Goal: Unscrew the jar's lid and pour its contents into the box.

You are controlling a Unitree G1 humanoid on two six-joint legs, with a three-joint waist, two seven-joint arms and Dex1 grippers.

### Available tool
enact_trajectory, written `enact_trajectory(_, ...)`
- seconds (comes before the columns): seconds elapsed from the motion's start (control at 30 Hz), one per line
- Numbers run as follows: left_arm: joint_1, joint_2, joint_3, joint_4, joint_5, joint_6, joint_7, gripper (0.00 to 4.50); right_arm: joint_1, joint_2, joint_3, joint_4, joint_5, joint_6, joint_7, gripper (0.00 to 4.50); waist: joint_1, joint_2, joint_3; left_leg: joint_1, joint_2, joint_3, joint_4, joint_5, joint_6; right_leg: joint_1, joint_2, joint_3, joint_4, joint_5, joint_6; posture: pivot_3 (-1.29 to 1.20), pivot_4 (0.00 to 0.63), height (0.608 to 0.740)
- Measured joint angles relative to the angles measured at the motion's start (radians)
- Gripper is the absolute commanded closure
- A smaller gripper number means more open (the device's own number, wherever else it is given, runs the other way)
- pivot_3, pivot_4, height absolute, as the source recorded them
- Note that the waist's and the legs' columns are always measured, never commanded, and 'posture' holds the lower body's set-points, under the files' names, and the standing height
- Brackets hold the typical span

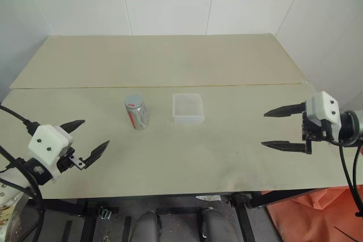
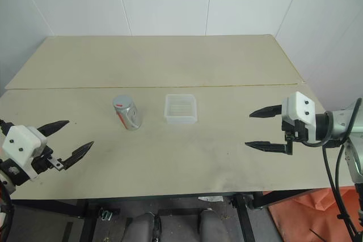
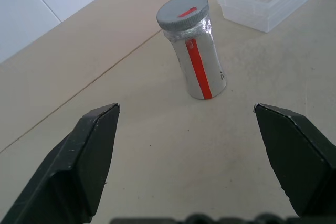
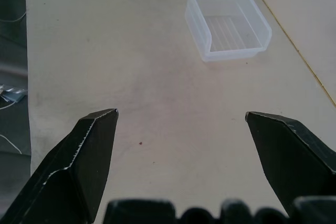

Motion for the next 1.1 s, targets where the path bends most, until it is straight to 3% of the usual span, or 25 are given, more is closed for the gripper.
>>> enact_trajectory(0.33,-0.064,-0.075,-0.090,0.015,0.030,-0.045,0.050,0.03,0.012,0.000,0.000,-0.015,0.003,0.002,-0.009,0.00,0.001,0.000,0.000,0.000,0.000,0.000,0.000,0.000,0.000,0.000,0.000,0.000,0.000,0.000,0.000,0.00,0.150,0.740)
enact_trajectory(0.43,-0.100,-0.194,-0.135,0.070,0.055,-0.109,0.124,0.03,0.017,0.013,0.000,-0.027,0.008,0.005,-0.031,0.00,0.001,0.000,-0.001,0.000,-0.001,-0.001,0.000,0.000,0.000,0.002,0.000,0.000,0.000,0.002,0.002,0.00,0.150,0.740)
enact_trajectory(0.63,-0.097,-0.334,-0.224,0.183,0.093,-0.292,0.151,0.03,0.022,0.065,0.001,-0.086,0.023,0.043,-0.087,0.00,0.001,0.000,-0.001,0.000,-0.001,-0.001,0.001,0.000,0.000,0.002,0.000,0.001,0.000,0.002,0.002,0.00,0.150,0.740)
enact_trajectory(0.77,-0.167,-0.357,-0.309,0.316,0.173,-0.359,0.182,0.03,0.037,0.085,0.003,-0.169,0.042,0.093,-0.149,0.00,0.008,0.000,-0.001,-0.001,-0.002,-0.003,0.002,0.000,0.000,0.002,0.001,0.000,0.000,0.002,0.002,0.00,0.150,0.740)
enact_trajectory(1.1,-0.301,-0.366,-0.374,0.495,0.204,-0.446,0.201,0.03,0.168,0.118,-0.021,-0.331,0.069,0.164,-0.263,0.00,0.009,0.000,-0.001,-0.002,-0.002,-0.003,0.002,0.000,0.000,0.002,0.000,0.001,-0.001,0.006,0.007,0.00,0.150,0.740)
